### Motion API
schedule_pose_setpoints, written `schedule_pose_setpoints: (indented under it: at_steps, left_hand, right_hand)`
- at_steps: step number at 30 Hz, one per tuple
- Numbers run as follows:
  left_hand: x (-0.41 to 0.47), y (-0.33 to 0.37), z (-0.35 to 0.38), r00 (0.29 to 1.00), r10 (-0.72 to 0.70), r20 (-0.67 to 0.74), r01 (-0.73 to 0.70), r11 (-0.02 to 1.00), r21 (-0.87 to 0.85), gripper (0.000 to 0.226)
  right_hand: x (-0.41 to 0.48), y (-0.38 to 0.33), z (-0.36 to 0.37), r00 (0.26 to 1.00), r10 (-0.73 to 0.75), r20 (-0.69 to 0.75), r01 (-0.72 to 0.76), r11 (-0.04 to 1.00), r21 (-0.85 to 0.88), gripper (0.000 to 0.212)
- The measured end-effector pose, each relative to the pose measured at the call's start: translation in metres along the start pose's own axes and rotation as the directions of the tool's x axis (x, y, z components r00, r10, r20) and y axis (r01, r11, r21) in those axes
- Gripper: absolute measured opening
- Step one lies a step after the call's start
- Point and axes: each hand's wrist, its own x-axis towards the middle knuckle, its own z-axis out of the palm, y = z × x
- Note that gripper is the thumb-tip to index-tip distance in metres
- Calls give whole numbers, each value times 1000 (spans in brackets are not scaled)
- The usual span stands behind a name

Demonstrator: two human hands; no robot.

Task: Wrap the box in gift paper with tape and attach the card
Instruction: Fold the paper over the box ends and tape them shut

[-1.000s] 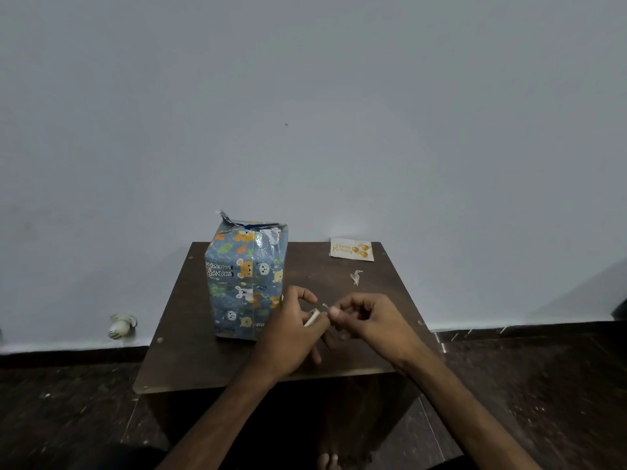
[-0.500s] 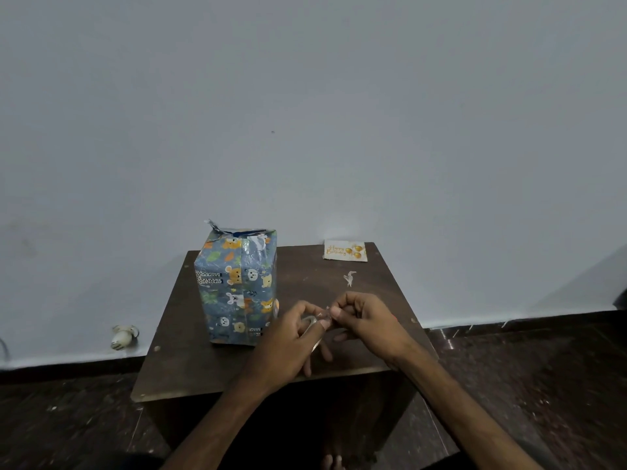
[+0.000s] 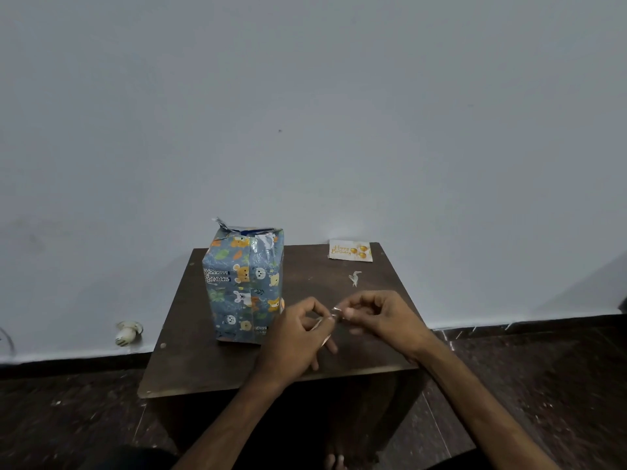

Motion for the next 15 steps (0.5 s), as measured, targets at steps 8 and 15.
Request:
schedule_pose_setpoints:
  at_steps: [8, 15]
  left_hand:
    - [4, -2, -8, 999, -11, -41, 9, 999, -50, 17]
    - [6, -5, -9, 1000, -2, -26, 1, 999, -44, 15]
  right_hand:
    - [3, 19, -47, 988, 25, -153, -147, 464, -874, 2]
    - [3, 14, -24, 981, -6, -192, -182, 291, -939, 16]
